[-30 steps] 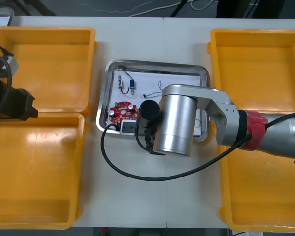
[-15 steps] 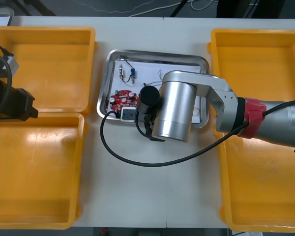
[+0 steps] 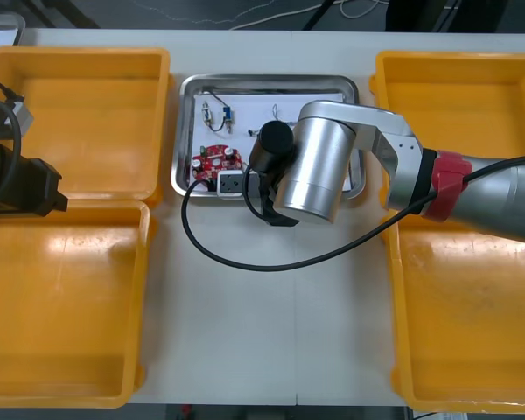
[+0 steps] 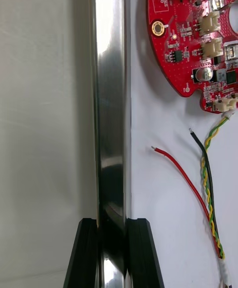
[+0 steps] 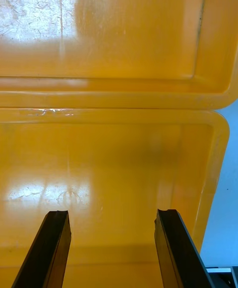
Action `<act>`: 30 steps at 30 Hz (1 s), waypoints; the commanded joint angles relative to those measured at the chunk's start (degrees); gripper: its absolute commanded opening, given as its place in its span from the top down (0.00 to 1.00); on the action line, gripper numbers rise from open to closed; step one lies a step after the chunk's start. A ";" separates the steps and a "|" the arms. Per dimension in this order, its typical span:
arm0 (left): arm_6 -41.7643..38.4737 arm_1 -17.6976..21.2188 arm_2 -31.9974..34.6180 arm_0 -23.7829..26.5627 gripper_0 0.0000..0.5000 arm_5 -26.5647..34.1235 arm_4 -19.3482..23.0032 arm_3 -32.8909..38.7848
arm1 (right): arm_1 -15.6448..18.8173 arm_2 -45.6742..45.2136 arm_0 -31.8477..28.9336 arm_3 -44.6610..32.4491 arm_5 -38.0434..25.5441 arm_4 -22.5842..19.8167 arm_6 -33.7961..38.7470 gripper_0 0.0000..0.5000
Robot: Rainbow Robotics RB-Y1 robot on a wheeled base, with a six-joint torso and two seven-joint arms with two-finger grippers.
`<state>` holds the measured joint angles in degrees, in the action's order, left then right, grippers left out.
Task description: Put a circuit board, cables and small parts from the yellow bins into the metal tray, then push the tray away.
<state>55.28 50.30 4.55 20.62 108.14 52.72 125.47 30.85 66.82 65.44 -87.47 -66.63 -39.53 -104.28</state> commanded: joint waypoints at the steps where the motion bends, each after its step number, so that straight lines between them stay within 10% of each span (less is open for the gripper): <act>1: -0.70 1.91 1.95 -0.85 0.00 -0.47 -0.51 1.62 | 0.79 -1.60 3.82 1.34 2.12 -0.55 -2.95 1.00; 30: -0.70 1.91 1.95 -0.85 0.00 -0.47 -0.51 1.62 | 0.70 -1.60 7.78 9.34 12.67 0.07 -7.87 1.00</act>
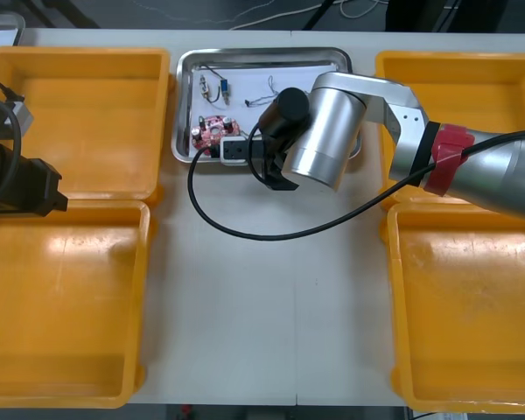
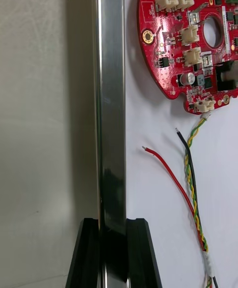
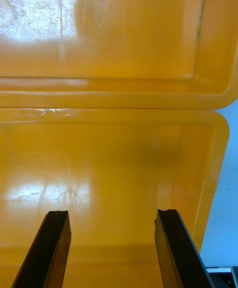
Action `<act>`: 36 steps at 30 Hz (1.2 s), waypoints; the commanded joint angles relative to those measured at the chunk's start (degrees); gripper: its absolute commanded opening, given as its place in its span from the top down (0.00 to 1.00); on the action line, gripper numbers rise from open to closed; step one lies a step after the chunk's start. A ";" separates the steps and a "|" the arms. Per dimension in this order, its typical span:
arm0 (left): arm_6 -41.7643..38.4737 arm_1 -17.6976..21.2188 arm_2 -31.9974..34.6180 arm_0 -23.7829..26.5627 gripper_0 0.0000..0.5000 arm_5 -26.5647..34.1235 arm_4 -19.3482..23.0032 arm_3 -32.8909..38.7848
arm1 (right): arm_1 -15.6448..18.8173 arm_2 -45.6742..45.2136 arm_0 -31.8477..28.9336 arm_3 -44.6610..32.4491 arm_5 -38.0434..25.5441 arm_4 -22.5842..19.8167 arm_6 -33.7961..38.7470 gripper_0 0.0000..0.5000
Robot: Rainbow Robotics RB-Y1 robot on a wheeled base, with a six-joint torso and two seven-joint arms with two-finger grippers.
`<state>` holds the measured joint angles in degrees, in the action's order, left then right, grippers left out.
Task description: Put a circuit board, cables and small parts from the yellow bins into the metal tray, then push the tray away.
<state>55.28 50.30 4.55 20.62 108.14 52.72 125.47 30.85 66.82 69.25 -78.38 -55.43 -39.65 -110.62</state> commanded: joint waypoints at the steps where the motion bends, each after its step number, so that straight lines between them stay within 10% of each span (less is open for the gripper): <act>1: -0.70 1.91 1.95 -0.84 0.00 -0.47 -0.51 1.62 | 0.79 -1.60 4.05 0.51 1.90 0.45 -1.62 1.00; 28: -0.70 1.91 1.95 -0.84 0.00 -0.47 -0.51 1.62 | -0.44 -1.51 4.49 6.93 9.64 2.56 -0.91 0.98; 31: -0.70 1.91 1.95 -0.84 0.00 -0.47 -0.51 1.62 | -0.70 -1.51 4.49 6.84 9.55 2.56 -1.00 0.74; 36: -0.70 1.91 1.95 -0.84 0.00 -0.47 -0.51 1.62 | -1.23 -1.51 4.49 6.31 8.58 2.47 -1.09 0.06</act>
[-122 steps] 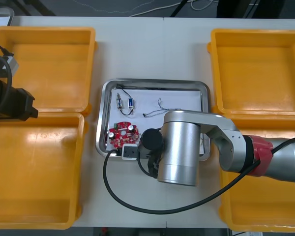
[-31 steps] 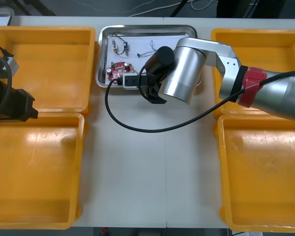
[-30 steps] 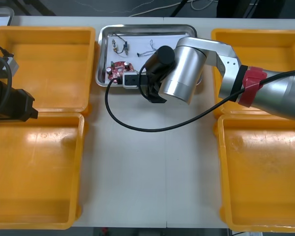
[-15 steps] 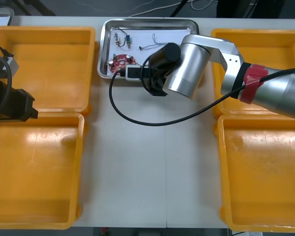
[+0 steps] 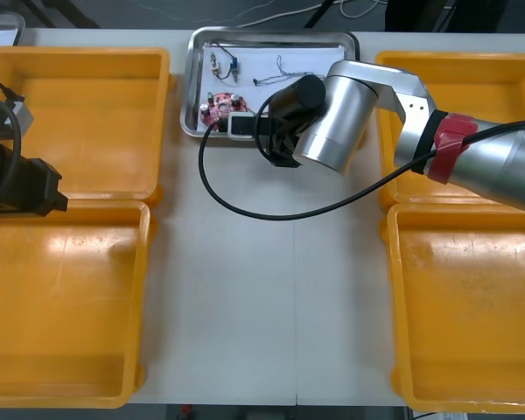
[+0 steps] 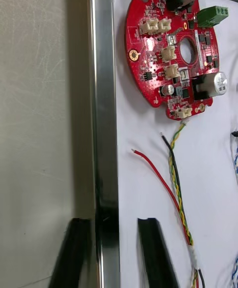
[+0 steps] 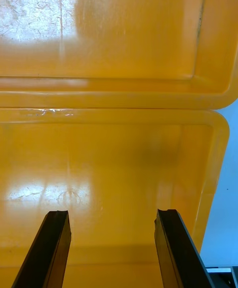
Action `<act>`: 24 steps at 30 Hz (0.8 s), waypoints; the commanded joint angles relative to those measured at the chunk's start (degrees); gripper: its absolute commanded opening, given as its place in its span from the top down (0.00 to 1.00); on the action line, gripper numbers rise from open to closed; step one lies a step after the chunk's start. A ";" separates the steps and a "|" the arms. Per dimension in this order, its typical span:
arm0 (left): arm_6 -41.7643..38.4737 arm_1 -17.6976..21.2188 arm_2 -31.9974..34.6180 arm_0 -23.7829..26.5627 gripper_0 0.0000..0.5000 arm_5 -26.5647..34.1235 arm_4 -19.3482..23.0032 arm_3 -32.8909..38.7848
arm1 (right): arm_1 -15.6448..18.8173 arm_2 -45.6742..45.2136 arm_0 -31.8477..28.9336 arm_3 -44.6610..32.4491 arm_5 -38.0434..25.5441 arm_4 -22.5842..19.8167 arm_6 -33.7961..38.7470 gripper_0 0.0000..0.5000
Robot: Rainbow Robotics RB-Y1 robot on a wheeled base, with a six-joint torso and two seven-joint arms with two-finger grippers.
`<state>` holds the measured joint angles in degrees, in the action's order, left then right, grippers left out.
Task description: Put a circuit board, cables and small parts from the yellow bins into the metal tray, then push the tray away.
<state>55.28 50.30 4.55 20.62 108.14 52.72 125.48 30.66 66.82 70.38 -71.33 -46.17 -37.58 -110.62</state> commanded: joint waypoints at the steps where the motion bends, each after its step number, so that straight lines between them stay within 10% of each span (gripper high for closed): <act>1: -0.70 1.91 1.95 -0.84 0.00 -0.47 -0.51 1.61 | -1.04 -1.51 3.36 -0.74 -0.68 0.40 -1.08 0.00; 12: -0.70 1.91 1.95 -0.84 0.00 -0.47 -0.51 1.61 | -1.74 -1.87 2.40 -2.23 -1.91 -0.91 -0.91 0.00; 24: -0.70 1.91 1.95 -0.84 0.00 -0.47 -0.51 1.61 | -0.25 -11.01 2.13 -14.18 -22.04 -5.22 -0.21 0.00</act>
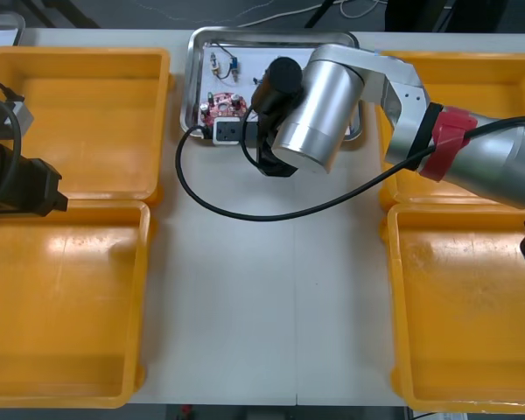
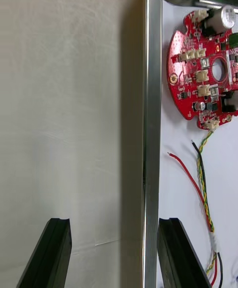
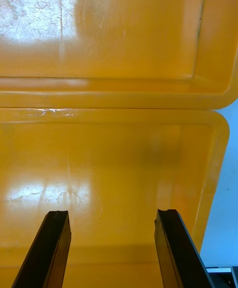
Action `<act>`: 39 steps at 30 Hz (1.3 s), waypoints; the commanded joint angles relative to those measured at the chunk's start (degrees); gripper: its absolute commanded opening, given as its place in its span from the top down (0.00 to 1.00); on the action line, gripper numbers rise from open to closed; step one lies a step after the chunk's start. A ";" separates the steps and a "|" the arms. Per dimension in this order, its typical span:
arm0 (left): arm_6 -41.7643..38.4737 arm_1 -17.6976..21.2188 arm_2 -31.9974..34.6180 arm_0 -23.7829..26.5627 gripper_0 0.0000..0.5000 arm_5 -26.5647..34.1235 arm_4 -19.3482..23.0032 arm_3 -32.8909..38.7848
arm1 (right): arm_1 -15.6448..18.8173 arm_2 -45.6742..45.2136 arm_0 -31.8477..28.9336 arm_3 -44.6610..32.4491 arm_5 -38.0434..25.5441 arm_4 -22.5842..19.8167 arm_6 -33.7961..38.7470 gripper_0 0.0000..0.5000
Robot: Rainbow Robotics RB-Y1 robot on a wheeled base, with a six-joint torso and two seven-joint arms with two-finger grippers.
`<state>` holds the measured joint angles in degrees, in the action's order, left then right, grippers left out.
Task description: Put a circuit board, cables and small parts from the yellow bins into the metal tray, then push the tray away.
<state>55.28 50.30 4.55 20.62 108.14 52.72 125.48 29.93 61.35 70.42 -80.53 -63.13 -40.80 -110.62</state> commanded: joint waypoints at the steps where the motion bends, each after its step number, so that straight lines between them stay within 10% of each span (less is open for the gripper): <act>1: -0.70 1.91 1.95 -0.84 0.00 -0.47 -0.51 1.60 | 0.66 -6.95 1.74 -6.22 -7.27 -2.62 -0.03 0.00; 20: -0.70 1.91 1.95 -0.84 0.00 -0.47 -0.51 1.60 | 9.27 -25.93 -6.79 -26.79 -32.93 -9.21 21.06 0.00; 39: -0.70 1.91 1.95 -0.84 0.00 -0.47 -0.51 1.60 | 25.27 -37.36 -17.86 -30.30 -38.91 -17.65 44.97 0.00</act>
<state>55.28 50.30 4.59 20.58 108.13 52.71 125.52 51.16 27.50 55.07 -108.48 -101.32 -57.47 -70.86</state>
